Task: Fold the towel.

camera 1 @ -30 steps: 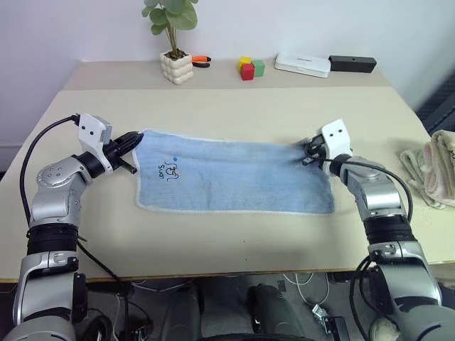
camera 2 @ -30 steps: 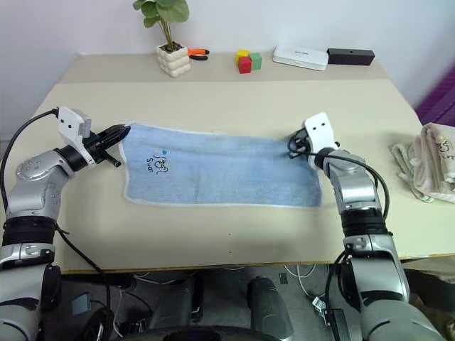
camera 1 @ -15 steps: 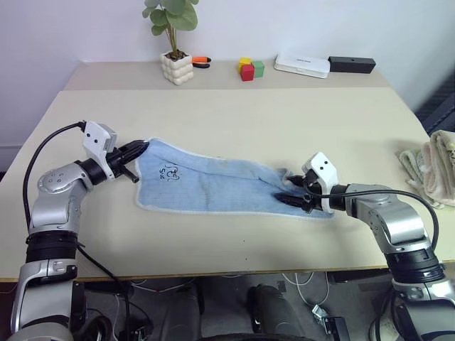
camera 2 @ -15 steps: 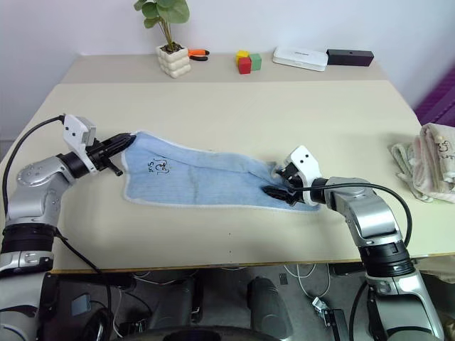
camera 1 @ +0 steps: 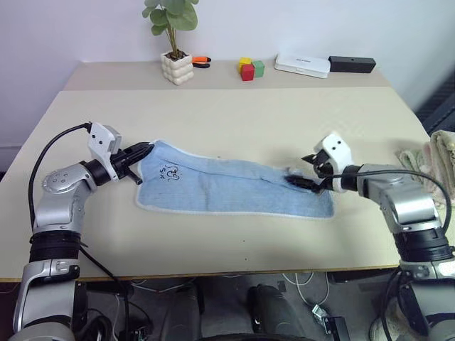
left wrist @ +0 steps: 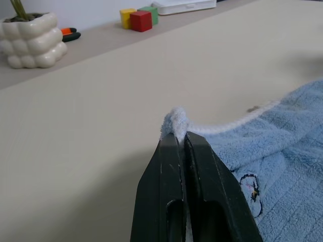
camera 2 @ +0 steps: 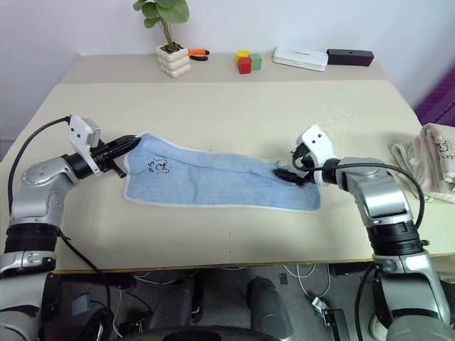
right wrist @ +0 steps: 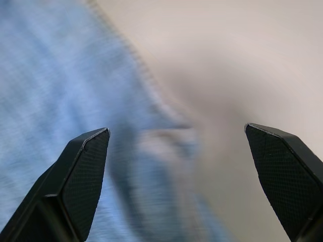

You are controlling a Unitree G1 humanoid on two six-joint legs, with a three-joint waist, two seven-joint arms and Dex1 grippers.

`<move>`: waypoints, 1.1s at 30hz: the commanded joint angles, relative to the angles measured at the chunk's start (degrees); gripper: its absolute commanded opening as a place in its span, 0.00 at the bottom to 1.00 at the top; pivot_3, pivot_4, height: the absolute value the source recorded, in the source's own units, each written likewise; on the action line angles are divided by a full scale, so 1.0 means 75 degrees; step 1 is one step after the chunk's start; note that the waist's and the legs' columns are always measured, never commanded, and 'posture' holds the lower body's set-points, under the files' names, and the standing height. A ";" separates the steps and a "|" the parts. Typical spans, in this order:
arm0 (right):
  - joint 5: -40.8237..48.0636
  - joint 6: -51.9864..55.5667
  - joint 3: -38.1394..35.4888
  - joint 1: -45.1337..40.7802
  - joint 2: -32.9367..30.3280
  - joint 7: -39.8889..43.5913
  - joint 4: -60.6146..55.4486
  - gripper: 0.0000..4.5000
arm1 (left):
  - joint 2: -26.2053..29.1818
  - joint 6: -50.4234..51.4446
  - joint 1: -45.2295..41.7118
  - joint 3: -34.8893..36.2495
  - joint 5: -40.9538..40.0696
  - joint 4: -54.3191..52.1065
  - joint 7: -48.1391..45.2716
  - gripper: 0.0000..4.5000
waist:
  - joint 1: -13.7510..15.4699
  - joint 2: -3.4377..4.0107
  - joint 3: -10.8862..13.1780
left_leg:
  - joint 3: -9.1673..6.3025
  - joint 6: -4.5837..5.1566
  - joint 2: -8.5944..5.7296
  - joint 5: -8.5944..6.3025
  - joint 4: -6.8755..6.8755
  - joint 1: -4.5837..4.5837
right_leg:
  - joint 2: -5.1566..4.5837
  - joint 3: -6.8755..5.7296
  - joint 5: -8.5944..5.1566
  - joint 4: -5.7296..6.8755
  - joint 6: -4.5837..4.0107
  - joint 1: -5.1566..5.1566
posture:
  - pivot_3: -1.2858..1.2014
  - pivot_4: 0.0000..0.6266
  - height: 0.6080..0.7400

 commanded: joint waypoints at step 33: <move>0.0281 0.0028 -0.0235 -0.0164 -0.0331 0.1032 -0.0022 0.01 | 0.0129 -0.0126 0.0142 -0.0088 0.0089 -0.0322 -0.0139 0.00 | -0.0016 0.0001 0.0001 | 0.0000 0.0000 0.0000 0.0000 0.0001 0.0000 | 0.0000 0.0000 0.0000 0.0001 0.0001 -0.0001 | 0.52 0.24 1.00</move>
